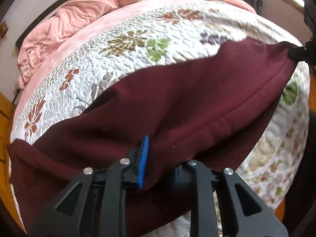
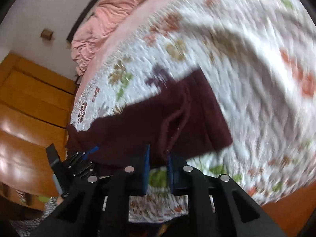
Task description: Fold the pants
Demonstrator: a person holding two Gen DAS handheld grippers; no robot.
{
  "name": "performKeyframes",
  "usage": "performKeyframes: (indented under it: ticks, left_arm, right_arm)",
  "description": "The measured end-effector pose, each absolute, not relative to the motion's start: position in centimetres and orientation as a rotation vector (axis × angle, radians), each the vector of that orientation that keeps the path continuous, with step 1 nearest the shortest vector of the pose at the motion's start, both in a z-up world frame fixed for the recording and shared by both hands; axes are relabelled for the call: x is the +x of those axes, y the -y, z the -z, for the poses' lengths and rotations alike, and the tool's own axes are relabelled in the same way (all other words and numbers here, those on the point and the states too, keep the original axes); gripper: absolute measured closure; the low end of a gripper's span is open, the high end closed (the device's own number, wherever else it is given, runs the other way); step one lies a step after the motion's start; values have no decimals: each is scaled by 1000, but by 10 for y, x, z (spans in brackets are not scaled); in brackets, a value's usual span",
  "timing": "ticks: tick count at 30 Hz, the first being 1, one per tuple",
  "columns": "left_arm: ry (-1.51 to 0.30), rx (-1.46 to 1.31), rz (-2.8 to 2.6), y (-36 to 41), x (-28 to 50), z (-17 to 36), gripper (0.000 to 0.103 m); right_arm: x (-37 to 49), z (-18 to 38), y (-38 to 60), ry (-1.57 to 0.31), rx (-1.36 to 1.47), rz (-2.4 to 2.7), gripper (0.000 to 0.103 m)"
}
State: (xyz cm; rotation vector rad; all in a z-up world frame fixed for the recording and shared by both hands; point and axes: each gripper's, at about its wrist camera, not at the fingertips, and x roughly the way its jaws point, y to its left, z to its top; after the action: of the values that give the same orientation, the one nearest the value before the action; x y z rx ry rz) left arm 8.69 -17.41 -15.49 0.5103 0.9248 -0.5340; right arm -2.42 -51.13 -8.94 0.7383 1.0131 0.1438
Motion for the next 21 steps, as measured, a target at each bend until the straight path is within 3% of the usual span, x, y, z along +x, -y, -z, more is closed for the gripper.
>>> performKeyframes:
  ticks: [5,10,13,14,18,21]
  left_arm:
    - [-854,411,520,178,73,121,83]
    - [-924,468,508,206,61,155,83]
    - [-869,517,478,210,50,172,82]
    - [-855,527,475,209,48,172,81]
    - [-889,466,490,203,55,166,78]
    - [-902,439,492,200,58,164,75]
  right_arm:
    - [-25,34,518,-852,586,-168,88]
    - [-16,110,540,-1113,646,-44,88]
    - [-23,132,541,-1106,693,-30,87]
    - [-25,129,540,-1102,687,-29,86]
    - [-25,93,527,-1104,483,118,66]
    - [-29,61,511,-1008,402,136,66]
